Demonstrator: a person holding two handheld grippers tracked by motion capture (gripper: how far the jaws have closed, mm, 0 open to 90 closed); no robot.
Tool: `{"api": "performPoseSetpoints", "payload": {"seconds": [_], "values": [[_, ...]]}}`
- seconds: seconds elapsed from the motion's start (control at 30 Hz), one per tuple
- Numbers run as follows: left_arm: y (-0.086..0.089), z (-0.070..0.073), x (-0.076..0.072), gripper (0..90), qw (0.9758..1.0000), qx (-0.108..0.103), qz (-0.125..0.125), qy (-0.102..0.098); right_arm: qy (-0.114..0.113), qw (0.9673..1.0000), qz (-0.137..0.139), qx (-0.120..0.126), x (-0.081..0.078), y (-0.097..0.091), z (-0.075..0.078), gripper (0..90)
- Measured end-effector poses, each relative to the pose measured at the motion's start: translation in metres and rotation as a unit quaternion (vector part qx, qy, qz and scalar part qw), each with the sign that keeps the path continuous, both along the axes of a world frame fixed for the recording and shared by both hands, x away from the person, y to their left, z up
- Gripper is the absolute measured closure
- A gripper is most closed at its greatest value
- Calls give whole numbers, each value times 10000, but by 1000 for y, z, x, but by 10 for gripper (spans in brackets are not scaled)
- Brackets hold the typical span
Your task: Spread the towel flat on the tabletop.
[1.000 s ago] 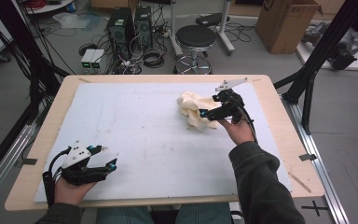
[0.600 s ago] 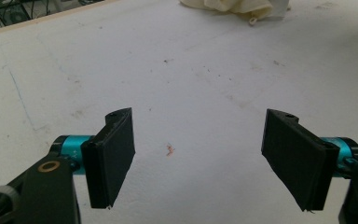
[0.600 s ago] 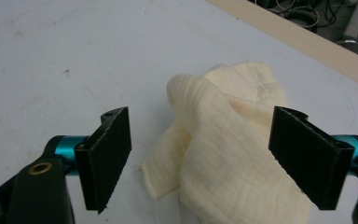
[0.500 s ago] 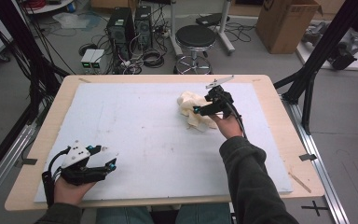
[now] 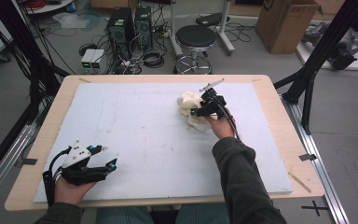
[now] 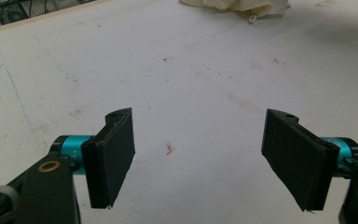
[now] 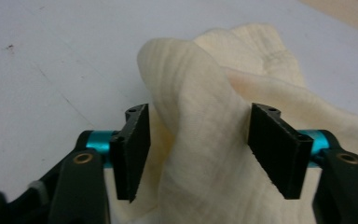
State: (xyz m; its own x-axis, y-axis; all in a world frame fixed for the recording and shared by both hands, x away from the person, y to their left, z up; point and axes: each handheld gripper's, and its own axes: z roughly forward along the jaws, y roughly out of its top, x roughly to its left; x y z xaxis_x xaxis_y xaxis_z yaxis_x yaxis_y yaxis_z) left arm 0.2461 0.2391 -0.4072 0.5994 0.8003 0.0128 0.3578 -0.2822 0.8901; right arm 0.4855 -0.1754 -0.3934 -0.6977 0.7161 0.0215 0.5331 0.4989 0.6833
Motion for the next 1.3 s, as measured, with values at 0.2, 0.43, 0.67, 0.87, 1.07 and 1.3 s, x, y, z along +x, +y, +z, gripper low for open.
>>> {"api": "performPoseSetpoints", "payload": {"seconds": [0.2,0.43,0.67,0.87,1.07,1.3], "values": [[1,0,0,259,10000,7,15,11,191,9997,-167,-37,6,1,-12,465],[1,0,0,258,10000,10,0,18,381,9990,-215,-65,10,2,-23,572],[2,-1,2,258,10000,14,-10,34,409,9987,-296,-69,10,1,-29,720],[2,-2,2,258,10000,8,3,44,338,9991,-238,123,9,-3,-26,787],[3,-2,2,258,10000,9,29,35,182,9989,-158,413,2,-8,-12,797],[4,-2,1,258,10000,4,54,23,133,9964,-161,823,-9,-13,6,804]]}}
